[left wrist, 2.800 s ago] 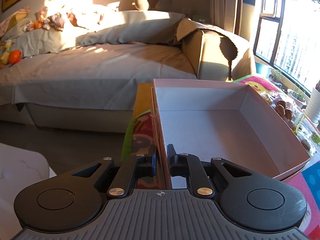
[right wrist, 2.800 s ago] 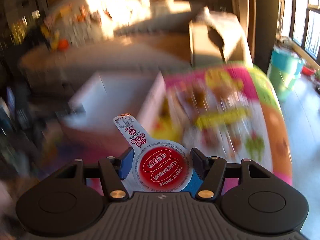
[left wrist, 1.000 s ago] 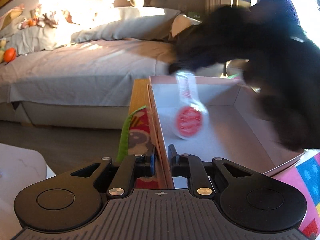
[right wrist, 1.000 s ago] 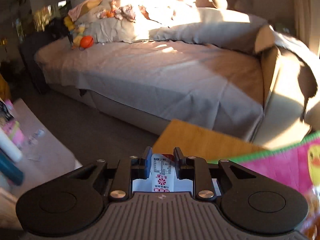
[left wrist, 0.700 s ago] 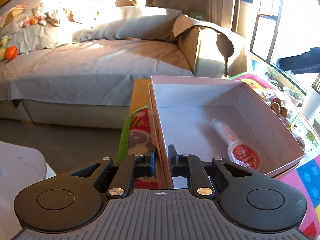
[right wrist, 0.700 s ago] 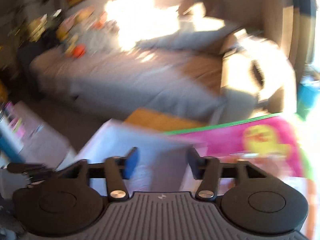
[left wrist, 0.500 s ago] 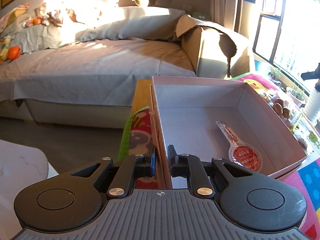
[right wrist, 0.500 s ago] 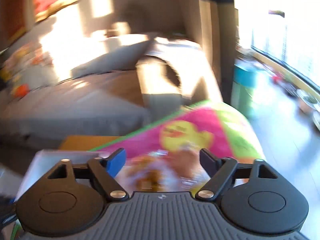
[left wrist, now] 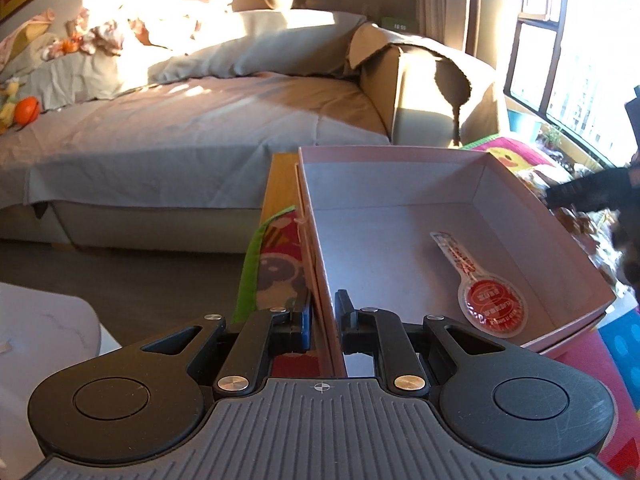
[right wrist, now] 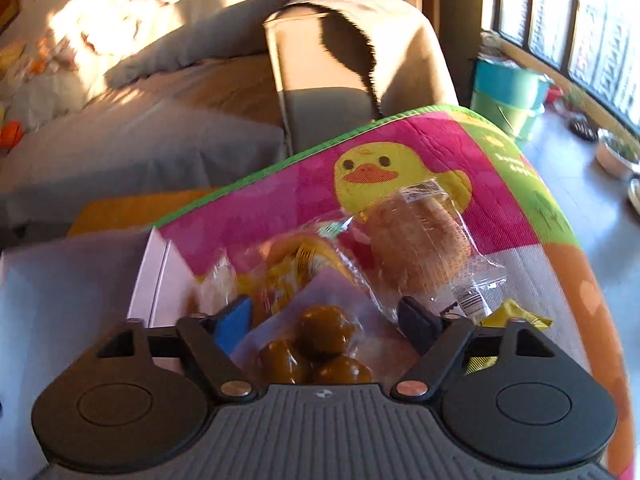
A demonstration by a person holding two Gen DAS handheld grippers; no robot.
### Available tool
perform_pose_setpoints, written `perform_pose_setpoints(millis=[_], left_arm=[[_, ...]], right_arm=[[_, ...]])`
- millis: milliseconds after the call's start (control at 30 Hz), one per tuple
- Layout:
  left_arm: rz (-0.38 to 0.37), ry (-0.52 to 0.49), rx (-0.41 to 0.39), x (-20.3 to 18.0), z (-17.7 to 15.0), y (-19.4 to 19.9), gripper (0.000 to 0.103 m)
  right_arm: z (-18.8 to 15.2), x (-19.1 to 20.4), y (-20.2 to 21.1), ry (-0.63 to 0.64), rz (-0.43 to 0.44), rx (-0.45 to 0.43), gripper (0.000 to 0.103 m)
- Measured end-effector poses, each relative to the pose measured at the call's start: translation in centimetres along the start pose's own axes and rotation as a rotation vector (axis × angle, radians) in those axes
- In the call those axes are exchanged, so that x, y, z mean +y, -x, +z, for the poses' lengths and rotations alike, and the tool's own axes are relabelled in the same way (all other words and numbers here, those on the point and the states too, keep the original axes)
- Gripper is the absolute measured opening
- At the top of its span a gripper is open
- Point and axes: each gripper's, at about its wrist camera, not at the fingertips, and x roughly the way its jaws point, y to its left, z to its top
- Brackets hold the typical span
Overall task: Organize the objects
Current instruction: 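Move the right tool back to the snack pile toward the red pastry packet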
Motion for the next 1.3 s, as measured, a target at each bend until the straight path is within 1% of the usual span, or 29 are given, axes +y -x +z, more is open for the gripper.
perform_pose_setpoints(millis=[67, 200, 367, 433, 467, 533, 567, 600, 667, 800, 867, 933, 1000, 1033, 1067, 1100, 1167, 1200, 1233, 1267, 1300], left_arm=[[-0.004, 0.003, -0.002, 0.1, 0.0, 0.0, 0.015], [-0.003, 0.007, -0.005, 0.0, -0.1, 0.0, 0.015], [-0.002, 0.011, -0.006, -0.1, -0.1, -0.1, 0.015], [0.001, 0.005, -0.004, -0.1, -0.1, -0.1, 0.015], [0.004, 0.0, -0.002, -0.2, -0.1, -0.1, 0.015], [0.01, -0.007, 0.009, -0.3, 0.0, -0.3, 0.015], [0.014, -0.011, 0.012, -0.4, 0.0, -0.3, 0.015], [0.018, -0.016, 0.013, -0.5, 0.0, -0.4, 0.015], [0.022, -0.018, 0.014, -0.6, 0.0, -0.4, 0.015], [0.021, -0.009, 0.019, -0.5, 0.0, -0.4, 0.015], [0.025, -0.006, 0.021, -0.6, 0.1, -0.3, 0.015], [0.026, -0.008, 0.022, -0.7, 0.1, -0.3, 0.015], [0.026, -0.012, 0.025, -0.9, 0.2, -0.3, 0.015], [0.026, -0.014, 0.025, -0.9, 0.1, -0.3, 0.015], [0.027, -0.015, 0.026, -0.9, 0.1, -0.3, 0.015], [0.028, -0.015, 0.027, -0.9, 0.1, -0.3, 0.015], [0.027, -0.016, 0.027, -1.0, 0.1, -0.3, 0.015], [0.026, -0.016, 0.029, -1.0, 0.1, -0.3, 0.015], [0.026, -0.017, 0.031, -1.0, 0.0, -0.2, 0.015], [0.026, -0.018, 0.031, -1.0, 0.0, -0.2, 0.015], [0.025, -0.019, 0.032, -1.0, -0.1, -0.2, 0.015]], right_arm=[[-0.9, -0.4, 1.0, 0.033, 0.024, 0.01, 0.059], [-3.5, -0.7, 4.6, 0.134, 0.031, 0.006, 0.056], [-7.4, 0.2, 9.4, 0.267, 0.087, 0.02, 0.055], [-9.0, 0.8, 11.2, 0.346, 0.071, -0.018, 0.056], [-9.6, 0.9, 11.8, 0.37, 0.067, -0.019, 0.056], [-10.5, 0.4, 12.4, 0.359, 0.082, 0.0, 0.063], [-10.9, 0.1, 12.5, 0.351, 0.079, 0.004, 0.071], [-11.3, -0.3, 12.2, 0.347, 0.064, 0.006, 0.076], [-12.0, -1.3, 11.6, 0.32, 0.035, 0.019, 0.079], [-12.9, -3.5, 10.9, 0.231, -0.018, 0.035, 0.079], [-13.0, -4.4, 10.9, 0.184, -0.004, 0.036, 0.079], [-13.2, -4.5, 11.0, 0.156, 0.029, 0.034, 0.08], [-13.2, -4.0, 11.1, 0.151, 0.061, 0.016, 0.087], [-13.2, -3.6, 11.0, 0.151, 0.075, 0.005, 0.088], [-13.1, -3.2, 11.0, 0.151, 0.083, -0.009, 0.092], [-13.1, -2.8, 10.7, 0.153, 0.089, -0.023, 0.095], [-12.8, -1.9, 10.3, 0.163, 0.084, -0.05, 0.098], [-12.7, -1.4, 10.2, 0.176, 0.082, -0.06, 0.097], [-12.5, -1.0, 10.0, 0.188, 0.085, -0.058, 0.093], [-12.5, -0.6, 9.9, 0.199, 0.083, -0.052, 0.081], [-12.5, -0.3, 9.8, 0.211, 0.077, -0.045, 0.075]])
